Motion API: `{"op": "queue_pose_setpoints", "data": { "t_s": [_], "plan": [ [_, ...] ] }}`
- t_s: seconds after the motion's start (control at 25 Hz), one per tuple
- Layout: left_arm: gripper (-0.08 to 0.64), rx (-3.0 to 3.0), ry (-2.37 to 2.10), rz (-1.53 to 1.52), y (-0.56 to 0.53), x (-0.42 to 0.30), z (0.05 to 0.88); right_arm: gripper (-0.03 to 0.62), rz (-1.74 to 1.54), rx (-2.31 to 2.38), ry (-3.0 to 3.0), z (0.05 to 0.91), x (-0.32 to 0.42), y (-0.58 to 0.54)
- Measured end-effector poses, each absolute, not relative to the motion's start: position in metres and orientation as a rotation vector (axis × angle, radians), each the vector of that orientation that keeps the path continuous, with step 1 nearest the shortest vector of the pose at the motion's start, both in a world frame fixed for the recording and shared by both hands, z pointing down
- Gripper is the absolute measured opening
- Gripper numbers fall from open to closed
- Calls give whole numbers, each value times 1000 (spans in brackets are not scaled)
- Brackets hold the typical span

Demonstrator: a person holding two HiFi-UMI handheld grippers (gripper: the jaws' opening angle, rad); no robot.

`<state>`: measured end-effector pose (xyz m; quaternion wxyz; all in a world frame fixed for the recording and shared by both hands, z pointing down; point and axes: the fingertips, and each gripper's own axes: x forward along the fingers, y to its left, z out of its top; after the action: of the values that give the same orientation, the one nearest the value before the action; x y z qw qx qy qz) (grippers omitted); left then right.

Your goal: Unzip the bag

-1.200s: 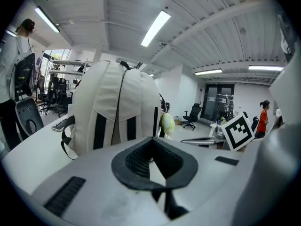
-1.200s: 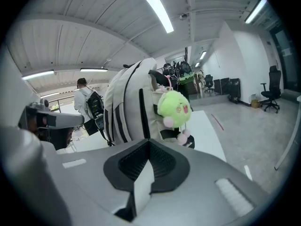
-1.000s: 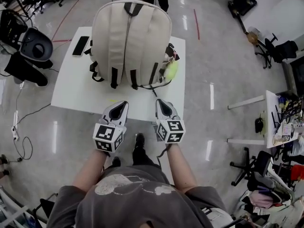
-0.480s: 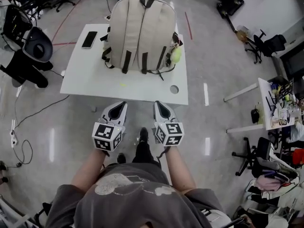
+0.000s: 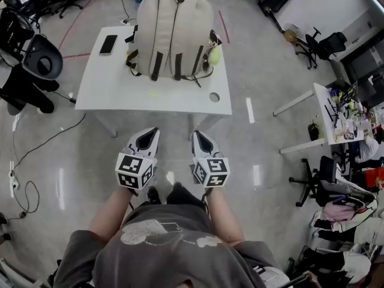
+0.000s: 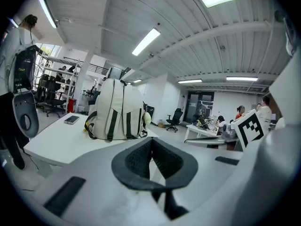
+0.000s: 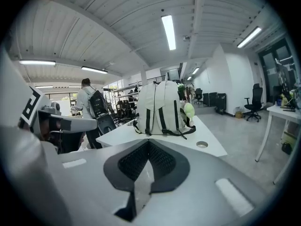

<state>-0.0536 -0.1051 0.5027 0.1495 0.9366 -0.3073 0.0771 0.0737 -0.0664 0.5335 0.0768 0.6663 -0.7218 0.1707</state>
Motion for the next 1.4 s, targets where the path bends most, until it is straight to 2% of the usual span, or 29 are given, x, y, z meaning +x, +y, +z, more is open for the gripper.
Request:
{"op": "queue_pose_setpoints", "data": {
  "t_s": [0.44, 0.84, 1.4],
  "plan": [
    [6, 2693, -929, 232, -63, -54, 496, -2, 510, 1978, -2214, 527, 74, -18],
    [6, 2721, -917, 266, 22, -19, 495, -2, 499, 1965, -2250, 517, 100, 60],
    [6, 2710, -1021, 248, 107, -17, 480, -2, 469, 1873, -2345, 505, 94, 135]
  ]
}}
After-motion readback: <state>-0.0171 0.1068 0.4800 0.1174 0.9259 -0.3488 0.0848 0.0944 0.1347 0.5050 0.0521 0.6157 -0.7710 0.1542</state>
